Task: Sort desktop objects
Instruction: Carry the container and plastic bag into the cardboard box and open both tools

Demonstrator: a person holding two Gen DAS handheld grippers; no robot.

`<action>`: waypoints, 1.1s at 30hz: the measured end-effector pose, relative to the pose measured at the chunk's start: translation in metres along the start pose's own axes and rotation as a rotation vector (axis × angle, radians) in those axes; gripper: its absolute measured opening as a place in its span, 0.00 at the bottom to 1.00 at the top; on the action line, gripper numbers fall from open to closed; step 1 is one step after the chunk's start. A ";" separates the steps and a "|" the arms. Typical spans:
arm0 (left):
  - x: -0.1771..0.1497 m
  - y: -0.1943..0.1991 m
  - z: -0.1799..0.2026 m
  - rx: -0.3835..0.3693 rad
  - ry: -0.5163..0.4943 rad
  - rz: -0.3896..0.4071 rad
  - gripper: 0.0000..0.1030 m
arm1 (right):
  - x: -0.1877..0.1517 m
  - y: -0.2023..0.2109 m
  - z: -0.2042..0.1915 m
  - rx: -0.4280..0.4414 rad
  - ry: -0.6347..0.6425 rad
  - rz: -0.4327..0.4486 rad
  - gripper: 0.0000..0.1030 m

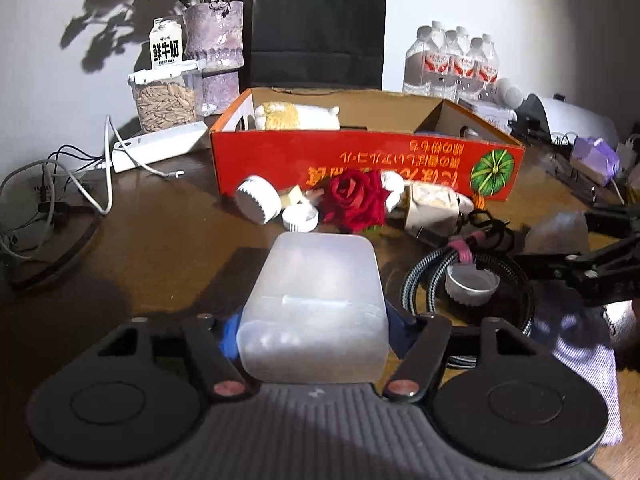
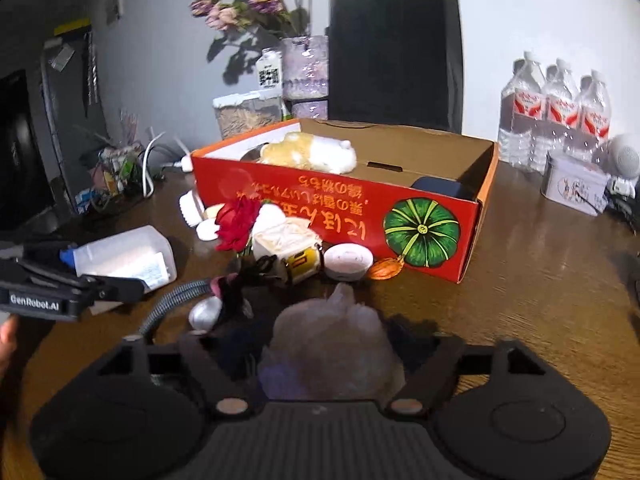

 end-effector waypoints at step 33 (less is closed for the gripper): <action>0.173 0.038 -0.016 -0.112 0.003 0.257 0.65 | 0.113 0.052 0.032 -0.134 -0.201 0.136 0.41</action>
Point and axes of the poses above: each gripper's, at about its wrist camera, not at the fingertips, and y roughly against the way its jaws point, z to its right, x to its top, the point moved 7 cm from there along -y, roughly the way its jaws point, and after that the axes turned 10 degrees about -z, right-handed, at the moved point
